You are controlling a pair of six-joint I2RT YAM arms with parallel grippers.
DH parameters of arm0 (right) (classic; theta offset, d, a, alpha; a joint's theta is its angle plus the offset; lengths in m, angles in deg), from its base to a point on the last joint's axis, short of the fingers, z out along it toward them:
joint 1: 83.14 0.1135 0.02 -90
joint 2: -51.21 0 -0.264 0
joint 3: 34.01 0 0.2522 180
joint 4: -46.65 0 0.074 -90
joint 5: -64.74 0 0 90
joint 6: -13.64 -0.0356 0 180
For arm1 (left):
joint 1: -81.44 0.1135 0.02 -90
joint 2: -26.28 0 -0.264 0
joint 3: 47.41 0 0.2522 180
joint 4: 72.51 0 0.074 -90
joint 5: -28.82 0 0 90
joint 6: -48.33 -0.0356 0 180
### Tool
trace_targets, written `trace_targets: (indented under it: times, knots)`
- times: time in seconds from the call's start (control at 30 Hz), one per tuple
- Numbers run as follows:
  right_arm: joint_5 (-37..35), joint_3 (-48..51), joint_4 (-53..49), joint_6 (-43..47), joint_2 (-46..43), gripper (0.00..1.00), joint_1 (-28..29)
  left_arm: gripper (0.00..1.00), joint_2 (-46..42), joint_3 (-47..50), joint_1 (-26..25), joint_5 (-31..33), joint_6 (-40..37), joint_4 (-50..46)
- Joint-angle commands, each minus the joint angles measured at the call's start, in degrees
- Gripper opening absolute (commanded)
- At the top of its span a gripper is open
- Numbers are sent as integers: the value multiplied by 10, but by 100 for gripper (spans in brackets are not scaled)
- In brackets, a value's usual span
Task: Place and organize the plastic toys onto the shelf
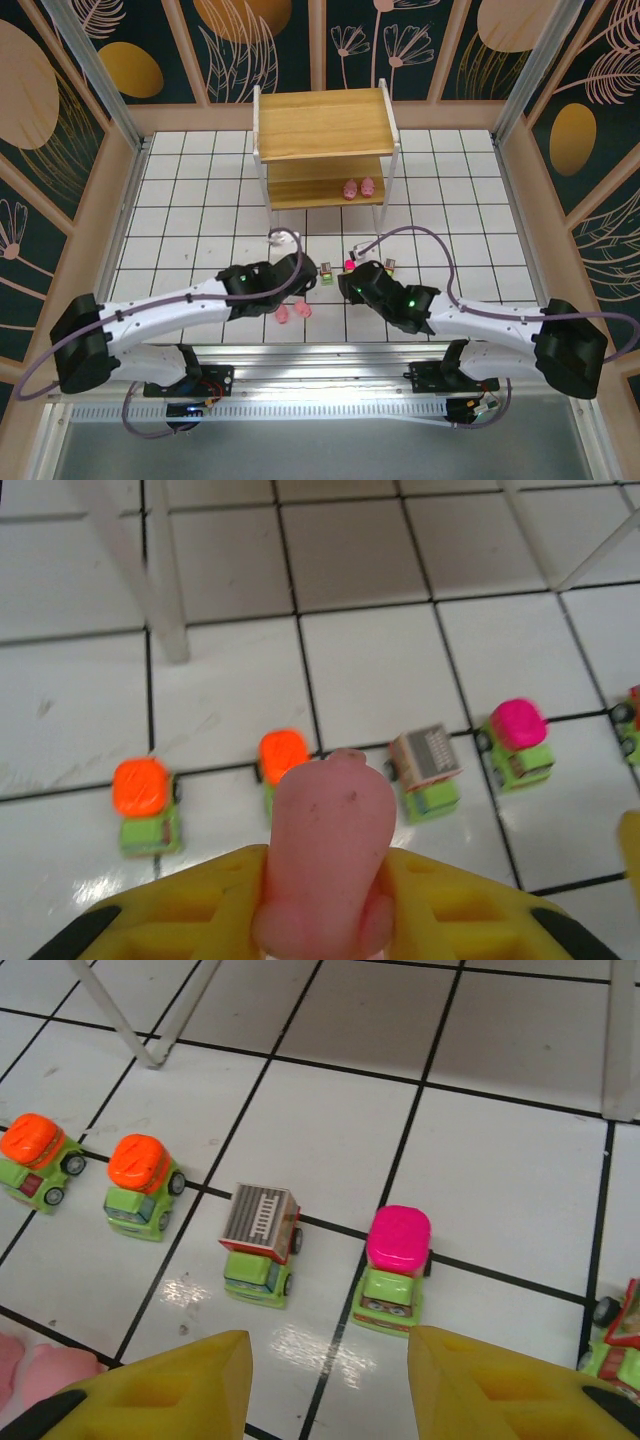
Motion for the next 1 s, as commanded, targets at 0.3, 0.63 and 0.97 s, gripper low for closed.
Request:
trace_targets:
  times: [0.3, 0.63, 0.97]
  knots:
    - [-23, 28, -49, -34, -66, 46, -4, 35, 101, -139, 33, 29, -70, 77]
    - [-27, 43, -54, -35, -88, 46, -11, 35, 171, -218, 85, -15, -103, 103]
    - [-17, 52, -55, -27, -104, 46, -24, 35, 230, -283, 114, -41, -116, 116]
